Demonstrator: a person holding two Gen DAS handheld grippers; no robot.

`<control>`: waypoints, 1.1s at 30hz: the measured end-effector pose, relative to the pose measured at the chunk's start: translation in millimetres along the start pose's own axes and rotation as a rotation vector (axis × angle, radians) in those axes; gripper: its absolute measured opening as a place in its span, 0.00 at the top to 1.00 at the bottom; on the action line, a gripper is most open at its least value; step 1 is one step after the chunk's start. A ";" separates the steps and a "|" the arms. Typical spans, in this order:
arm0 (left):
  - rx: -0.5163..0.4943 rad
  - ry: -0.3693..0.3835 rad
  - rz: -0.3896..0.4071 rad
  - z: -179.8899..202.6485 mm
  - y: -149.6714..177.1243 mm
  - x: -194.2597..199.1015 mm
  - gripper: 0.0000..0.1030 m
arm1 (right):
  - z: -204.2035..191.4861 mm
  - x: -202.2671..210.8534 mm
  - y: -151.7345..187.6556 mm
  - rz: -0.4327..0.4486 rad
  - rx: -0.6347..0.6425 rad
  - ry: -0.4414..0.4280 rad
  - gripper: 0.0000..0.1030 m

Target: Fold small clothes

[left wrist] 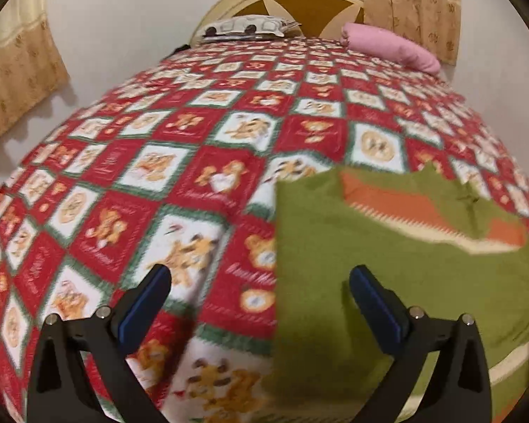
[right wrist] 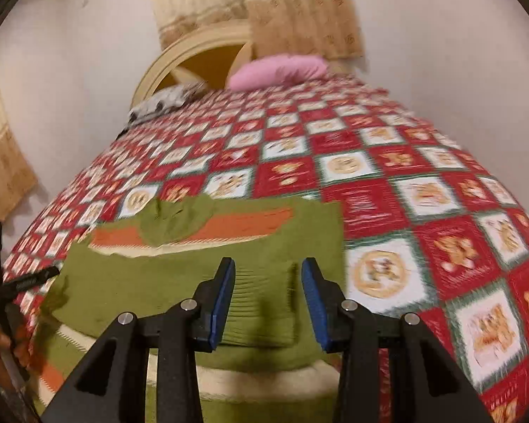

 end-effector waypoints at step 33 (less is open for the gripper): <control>-0.130 0.170 0.106 -99.6 184.6 149.6 0.01 | 48.3 196.2 167.3 -0.185 -0.014 -0.034 0.59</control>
Point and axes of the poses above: each gripper's, at about its wrist camera, not at the fingertips, and x roughly against the way its jaws point, z to its right, y to its underside, the point moved 10 cm from there along -x, roughly the way its jaws point, and after that the axes turned 7 degrees about -y, right-handed, at the moved point
